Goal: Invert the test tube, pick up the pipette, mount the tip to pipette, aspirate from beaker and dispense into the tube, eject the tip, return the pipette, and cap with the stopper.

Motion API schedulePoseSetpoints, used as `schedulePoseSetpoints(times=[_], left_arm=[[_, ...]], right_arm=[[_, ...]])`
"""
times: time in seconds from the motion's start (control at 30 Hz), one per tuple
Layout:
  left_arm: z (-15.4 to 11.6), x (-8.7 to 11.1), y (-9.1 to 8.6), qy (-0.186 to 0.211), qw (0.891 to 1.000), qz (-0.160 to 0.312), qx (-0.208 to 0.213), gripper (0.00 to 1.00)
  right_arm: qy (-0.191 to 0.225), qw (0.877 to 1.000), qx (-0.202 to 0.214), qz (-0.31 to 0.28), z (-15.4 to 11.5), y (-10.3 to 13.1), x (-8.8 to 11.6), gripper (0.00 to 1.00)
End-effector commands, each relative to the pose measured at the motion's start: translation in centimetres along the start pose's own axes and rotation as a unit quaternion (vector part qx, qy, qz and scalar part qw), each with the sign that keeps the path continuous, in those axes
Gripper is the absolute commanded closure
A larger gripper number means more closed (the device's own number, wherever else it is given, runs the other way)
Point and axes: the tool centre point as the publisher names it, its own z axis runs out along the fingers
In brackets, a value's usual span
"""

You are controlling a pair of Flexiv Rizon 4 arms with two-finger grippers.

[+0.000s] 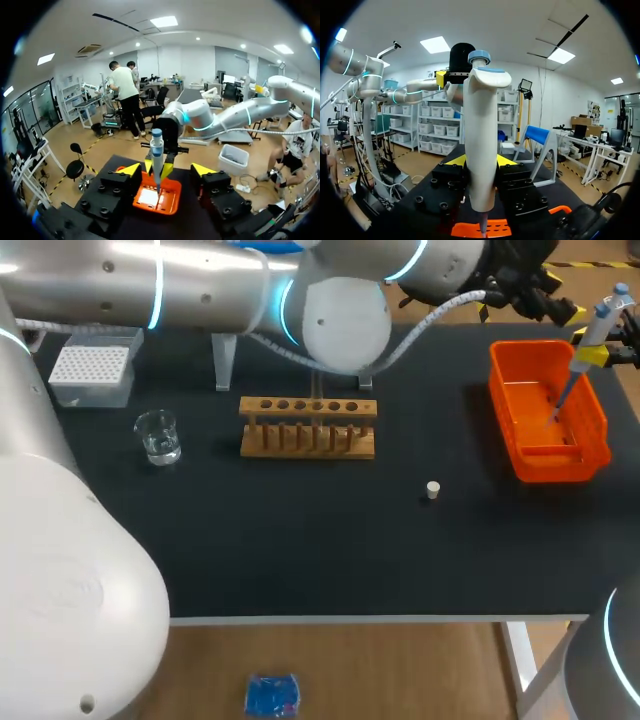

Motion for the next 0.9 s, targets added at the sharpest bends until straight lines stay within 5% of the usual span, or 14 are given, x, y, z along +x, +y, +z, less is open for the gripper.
schedulePoseSetpoints(times=[0.03, 0.9], left_arm=[[1.2, -0.1, -0.6, 0.01, 1.0, 0.002, 0.006, 1.0], [4.6, -0.4, -1.1, 0.008, 0.995, 0.015, 0.1, 1.0]], right_arm=[[0.001, 1.0, 0.001, -0.001, -0.1, 0.0, 0.0, 1.0], [0.001, 1.0, 0.001, -0.001, -0.1, 0.0, 0.0, 1.0]])
